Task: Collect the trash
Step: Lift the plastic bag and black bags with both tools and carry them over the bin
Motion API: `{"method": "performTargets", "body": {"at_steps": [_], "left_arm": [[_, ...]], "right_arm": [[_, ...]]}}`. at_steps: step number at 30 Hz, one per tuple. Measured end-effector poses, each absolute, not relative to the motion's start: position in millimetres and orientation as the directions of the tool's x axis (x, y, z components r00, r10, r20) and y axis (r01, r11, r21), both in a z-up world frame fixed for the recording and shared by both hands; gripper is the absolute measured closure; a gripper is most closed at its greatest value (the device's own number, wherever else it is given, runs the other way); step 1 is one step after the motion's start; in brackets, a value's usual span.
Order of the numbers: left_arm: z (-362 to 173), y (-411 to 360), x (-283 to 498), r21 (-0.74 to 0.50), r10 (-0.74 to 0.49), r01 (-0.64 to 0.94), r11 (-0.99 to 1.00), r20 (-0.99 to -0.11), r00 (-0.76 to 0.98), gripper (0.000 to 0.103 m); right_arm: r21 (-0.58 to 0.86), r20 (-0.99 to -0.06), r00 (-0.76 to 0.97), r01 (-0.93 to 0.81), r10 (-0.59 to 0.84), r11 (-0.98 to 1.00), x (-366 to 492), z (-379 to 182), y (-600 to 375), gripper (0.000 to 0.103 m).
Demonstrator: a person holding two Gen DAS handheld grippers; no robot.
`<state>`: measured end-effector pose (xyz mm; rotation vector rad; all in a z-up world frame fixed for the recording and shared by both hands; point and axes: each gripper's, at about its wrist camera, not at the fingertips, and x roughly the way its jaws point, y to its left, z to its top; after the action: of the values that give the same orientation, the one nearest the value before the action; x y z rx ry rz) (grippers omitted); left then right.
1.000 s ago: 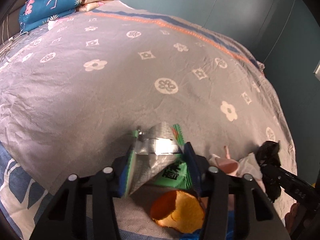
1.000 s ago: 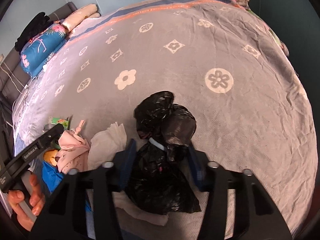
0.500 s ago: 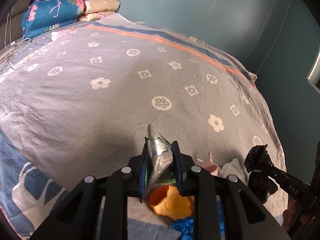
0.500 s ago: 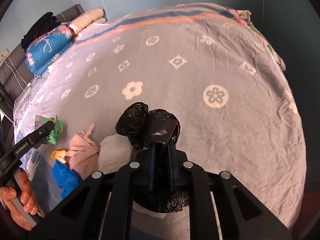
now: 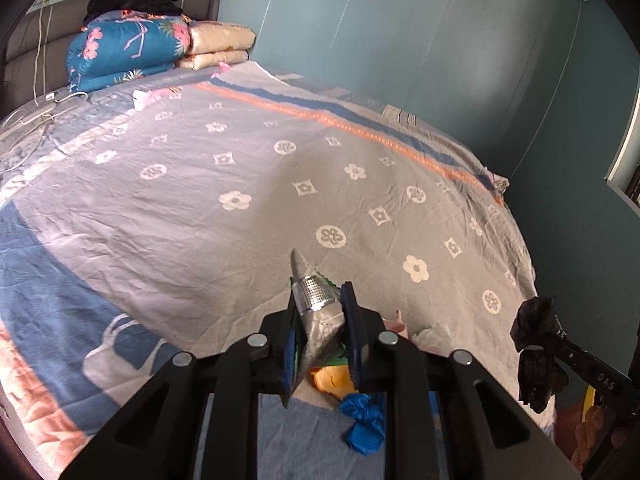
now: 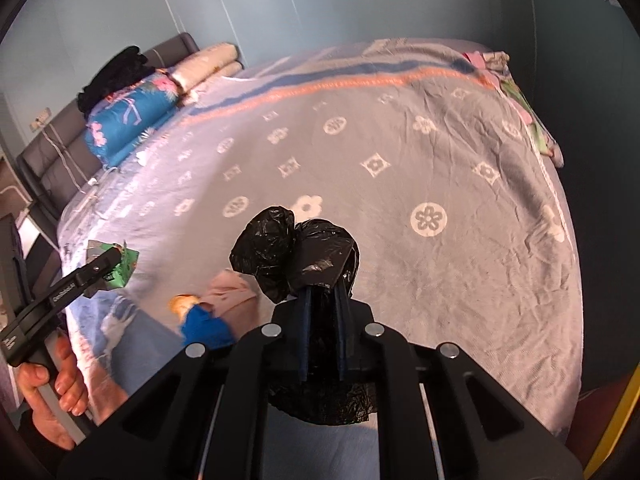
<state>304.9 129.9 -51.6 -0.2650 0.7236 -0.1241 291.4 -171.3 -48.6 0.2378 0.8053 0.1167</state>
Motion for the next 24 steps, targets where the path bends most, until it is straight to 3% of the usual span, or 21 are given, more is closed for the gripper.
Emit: {"method": "performTargets", "body": {"at_steps": [24], "left_arm": [[37.2,103.0,203.6,-0.259,-0.201,0.079,0.963,-0.488,0.849,0.085]], "right_arm": [[0.286,-0.528,0.807,-0.124,0.264,0.950,182.8,46.3,-187.9,0.093]]}}
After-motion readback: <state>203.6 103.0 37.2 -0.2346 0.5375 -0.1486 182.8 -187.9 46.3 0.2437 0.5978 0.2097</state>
